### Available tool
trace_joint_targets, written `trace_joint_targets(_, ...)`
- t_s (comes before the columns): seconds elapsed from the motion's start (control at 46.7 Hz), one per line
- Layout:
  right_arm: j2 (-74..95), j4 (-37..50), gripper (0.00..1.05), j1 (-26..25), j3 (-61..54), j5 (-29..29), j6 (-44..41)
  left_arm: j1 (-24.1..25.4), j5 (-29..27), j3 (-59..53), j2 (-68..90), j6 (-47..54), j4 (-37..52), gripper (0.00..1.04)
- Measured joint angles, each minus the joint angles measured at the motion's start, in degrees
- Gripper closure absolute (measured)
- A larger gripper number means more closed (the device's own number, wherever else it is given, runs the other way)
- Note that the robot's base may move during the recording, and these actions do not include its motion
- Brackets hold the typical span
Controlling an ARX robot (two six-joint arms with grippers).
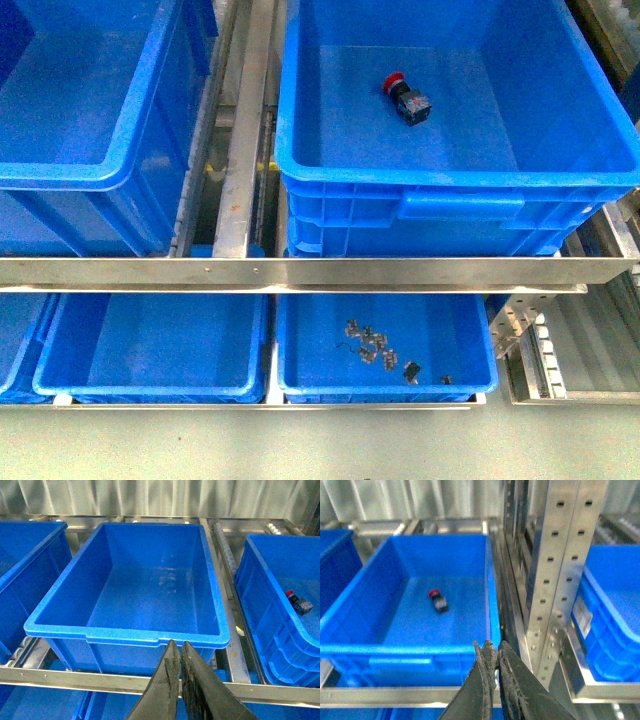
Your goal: Pick red and yellow buttons and place in box
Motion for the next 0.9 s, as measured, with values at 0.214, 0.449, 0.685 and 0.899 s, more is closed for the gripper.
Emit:
trace_joint_targets(0.214, -6.5, -5.7, 1.01, -0.1, 0.0, 0.0, 0.0, 0.0, 0.0, 0.0, 0.0, 0.0, 0.0, 1.02)
trace_joint_targets(0.449, -6.6, -5.7, 0.75, -0.1, 0.0, -0.1, -0.1, 0.0, 0.0, 0.0, 0.0, 0.0, 0.0, 1.02)
trace_joint_targets(0.685, -6.6, -5.7, 0.28, -0.1, 0.0, -0.1, -0.1, 0.0, 0.0, 0.0, 0.0, 0.0, 0.0, 1.02)
trace_joint_targets(0.899, -6.6, -5.7, 0.06, -0.1, 0.0, 0.2, -0.1, 0.0, 0.3, 0.0, 0.0, 0.0, 0.0, 1.02)
